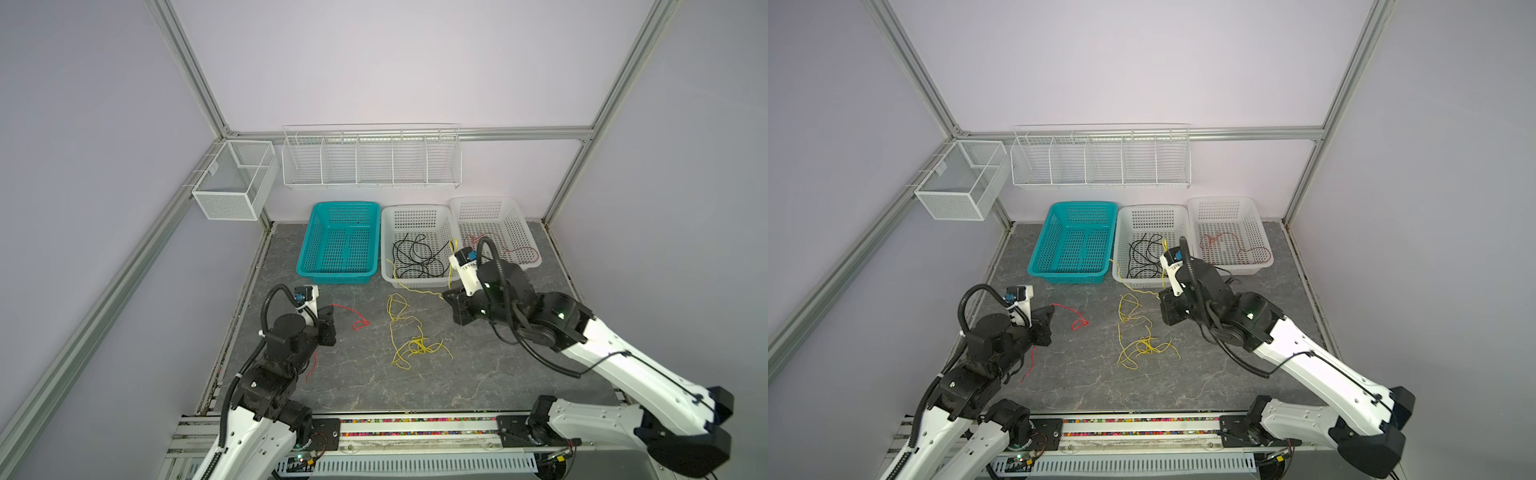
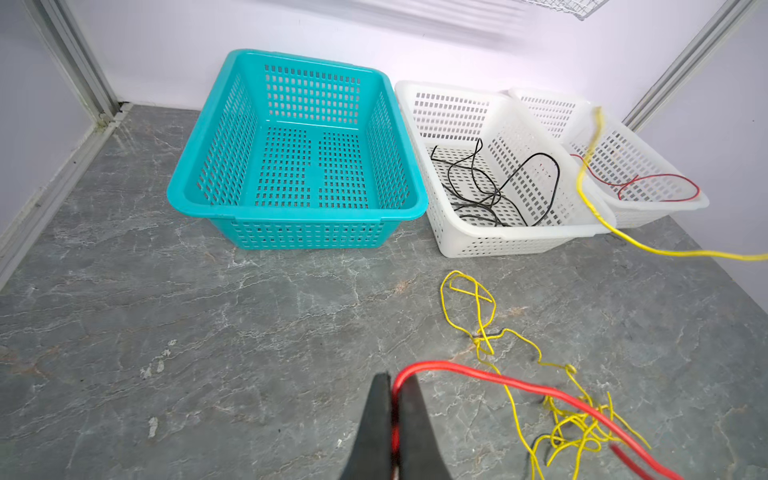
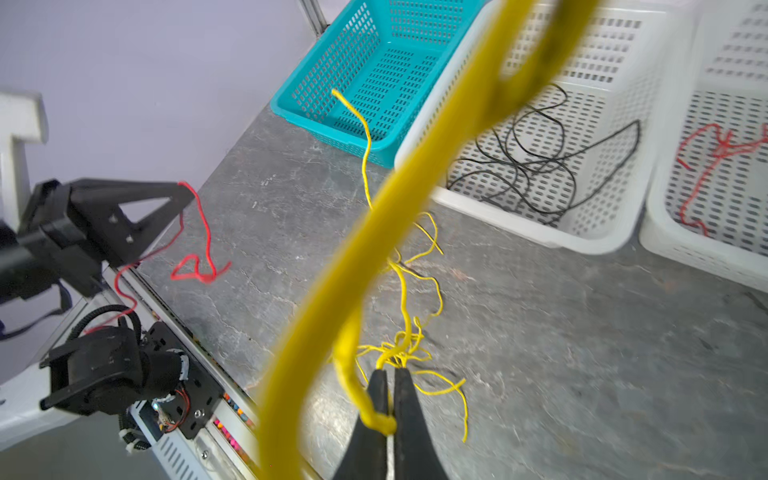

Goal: Untangle the cables
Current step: 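Carry the yellow wire into the teal basket and open the right gripper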

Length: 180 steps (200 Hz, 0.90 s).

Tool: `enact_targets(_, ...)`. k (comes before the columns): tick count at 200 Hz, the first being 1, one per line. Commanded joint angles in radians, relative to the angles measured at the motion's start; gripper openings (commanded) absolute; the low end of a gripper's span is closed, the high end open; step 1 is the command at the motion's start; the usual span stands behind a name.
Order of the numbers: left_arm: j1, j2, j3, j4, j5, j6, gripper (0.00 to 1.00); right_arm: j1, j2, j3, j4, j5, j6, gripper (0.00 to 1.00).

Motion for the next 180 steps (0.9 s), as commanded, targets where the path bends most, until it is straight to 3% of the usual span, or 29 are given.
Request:
enact_targets(1,0.001,-0.07,-0.032,0.069,-0.063,0.057,0.0,-0.023,0.111,0.1,0.063,-0.107,-0.034,0.06)
enact_targets(42,0.002,-0.038,-0.014,0.043,-0.079,0.073,0.0,-0.033,0.47,0.416,0.043,-0.176,-0.042,0.06)
enact_targets(122,0.0,-0.016,-0.015,0.042,-0.088,0.121,0.0,-0.07,1.175,1.285,-0.223,-0.158,-0.06,0.06)
enact_targets(180,0.0,-0.014,-0.019,0.049,-0.09,0.128,0.0,-0.097,1.293,1.3,-0.114,-0.221,-0.022,0.07)
